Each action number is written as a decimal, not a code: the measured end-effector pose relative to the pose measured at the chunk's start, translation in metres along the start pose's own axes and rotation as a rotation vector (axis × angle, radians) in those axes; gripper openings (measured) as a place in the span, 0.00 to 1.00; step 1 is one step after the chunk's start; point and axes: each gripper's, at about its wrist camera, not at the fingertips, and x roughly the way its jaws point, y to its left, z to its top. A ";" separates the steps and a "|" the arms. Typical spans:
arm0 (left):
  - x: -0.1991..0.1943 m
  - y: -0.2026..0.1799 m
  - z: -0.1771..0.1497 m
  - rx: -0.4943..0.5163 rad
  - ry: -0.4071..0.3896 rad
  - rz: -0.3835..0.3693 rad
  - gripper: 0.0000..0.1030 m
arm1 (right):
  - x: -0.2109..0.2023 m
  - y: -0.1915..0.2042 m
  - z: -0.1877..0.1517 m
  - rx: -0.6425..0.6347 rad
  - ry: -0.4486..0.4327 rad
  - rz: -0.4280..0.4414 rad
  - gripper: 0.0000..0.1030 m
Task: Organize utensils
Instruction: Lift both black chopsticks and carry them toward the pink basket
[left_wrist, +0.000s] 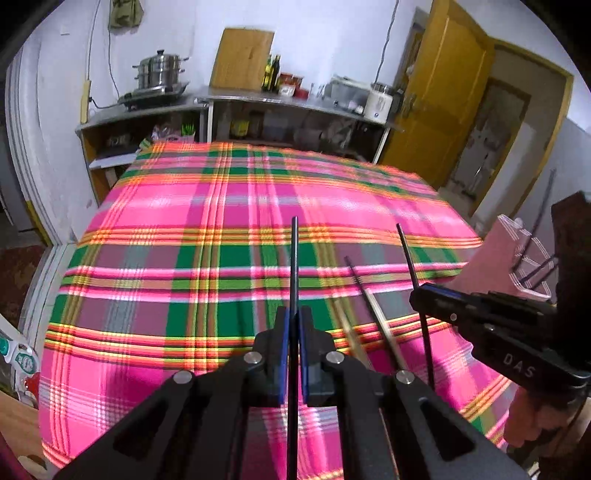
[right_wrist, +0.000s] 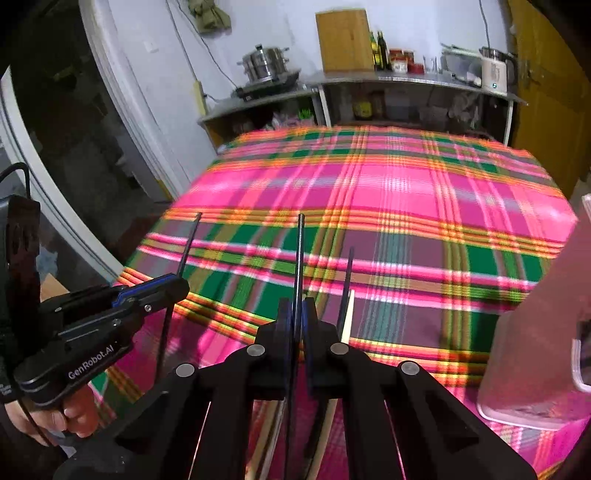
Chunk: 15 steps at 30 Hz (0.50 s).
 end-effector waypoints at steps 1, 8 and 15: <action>-0.006 -0.002 0.001 0.004 -0.009 -0.005 0.05 | -0.006 0.002 0.001 -0.001 -0.012 0.002 0.05; -0.047 -0.021 0.006 0.029 -0.062 -0.048 0.05 | -0.055 0.001 -0.003 -0.002 -0.093 0.003 0.05; -0.073 -0.040 0.008 0.053 -0.089 -0.084 0.05 | -0.096 -0.003 -0.010 0.016 -0.157 -0.003 0.05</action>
